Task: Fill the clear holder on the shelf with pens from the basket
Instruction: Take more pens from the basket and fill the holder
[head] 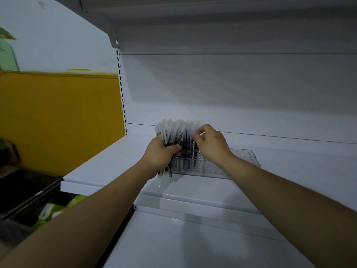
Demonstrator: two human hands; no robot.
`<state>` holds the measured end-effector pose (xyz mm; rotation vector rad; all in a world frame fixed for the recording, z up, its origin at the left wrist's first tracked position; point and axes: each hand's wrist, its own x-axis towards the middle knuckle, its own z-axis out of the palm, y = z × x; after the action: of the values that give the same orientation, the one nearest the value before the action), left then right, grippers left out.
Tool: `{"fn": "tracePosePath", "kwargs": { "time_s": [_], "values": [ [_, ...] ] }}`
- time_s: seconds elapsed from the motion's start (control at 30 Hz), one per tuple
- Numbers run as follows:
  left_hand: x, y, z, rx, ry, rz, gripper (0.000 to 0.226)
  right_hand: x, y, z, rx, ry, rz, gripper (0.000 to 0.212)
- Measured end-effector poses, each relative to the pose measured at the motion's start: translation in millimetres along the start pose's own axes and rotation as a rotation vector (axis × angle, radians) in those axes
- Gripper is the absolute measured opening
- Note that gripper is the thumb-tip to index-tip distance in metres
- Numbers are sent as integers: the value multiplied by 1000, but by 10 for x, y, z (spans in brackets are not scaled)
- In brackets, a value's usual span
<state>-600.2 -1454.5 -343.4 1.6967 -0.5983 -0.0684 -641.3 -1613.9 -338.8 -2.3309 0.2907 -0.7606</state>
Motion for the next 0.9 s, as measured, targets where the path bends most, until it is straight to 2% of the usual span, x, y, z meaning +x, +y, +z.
{"fn": "tracePosePath", "kwargs": {
  "time_s": [0.13, 0.27, 0.4, 0.63, 0.7, 0.8, 0.9],
  "values": [
    [-18, 25, 37, -12, -15, 17, 18, -86, -116, -101, 107, 158, -112, 20],
    [-39, 89, 110, -24, -54, 67, 17, -147, -196, -149, 148, 4, -123, 19],
    [-60, 104, 147, -13, -83, 69, 18, -156, -171, -165, 275, -3, -46, 8],
    [-52, 39, 118, 14, 0, 21, 16, -107, -183, -325, 546, 178, 64, 13],
    [-61, 29, 106, 6, -7, 20, 19, -105, -165, -364, 535, 199, 47, 13],
    [-59, 4, 101, 42, -11, 30, 22, -106, -99, -352, 394, 193, -1, 12],
    [-54, -16, 107, 87, -15, 33, 18, -129, -69, -314, 301, 168, -44, 4]
  ]
}}
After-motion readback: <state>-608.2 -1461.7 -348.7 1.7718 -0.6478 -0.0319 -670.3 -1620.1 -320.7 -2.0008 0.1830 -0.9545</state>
